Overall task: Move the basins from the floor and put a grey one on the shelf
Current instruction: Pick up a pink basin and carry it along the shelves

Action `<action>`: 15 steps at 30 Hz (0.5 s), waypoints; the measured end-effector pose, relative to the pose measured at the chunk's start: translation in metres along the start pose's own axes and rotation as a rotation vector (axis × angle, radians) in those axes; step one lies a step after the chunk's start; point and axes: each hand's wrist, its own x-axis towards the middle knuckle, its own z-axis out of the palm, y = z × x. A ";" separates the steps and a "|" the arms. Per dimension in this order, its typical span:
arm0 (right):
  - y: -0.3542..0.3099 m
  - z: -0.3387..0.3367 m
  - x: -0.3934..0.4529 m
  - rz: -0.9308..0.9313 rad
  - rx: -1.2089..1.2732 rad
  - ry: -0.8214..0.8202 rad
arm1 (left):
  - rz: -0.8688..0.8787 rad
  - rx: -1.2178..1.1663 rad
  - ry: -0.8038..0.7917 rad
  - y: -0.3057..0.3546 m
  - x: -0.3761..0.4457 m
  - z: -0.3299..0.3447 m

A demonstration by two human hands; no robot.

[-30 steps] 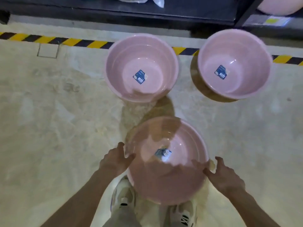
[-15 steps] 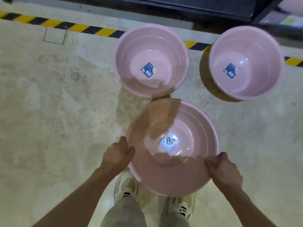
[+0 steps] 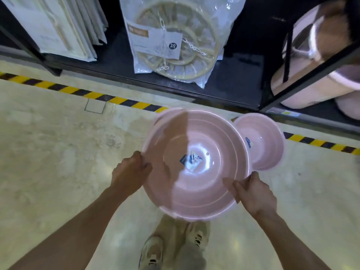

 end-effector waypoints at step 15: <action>-0.072 0.080 0.206 -0.085 -0.190 -0.058 | -0.041 0.115 -0.073 -0.023 0.170 0.066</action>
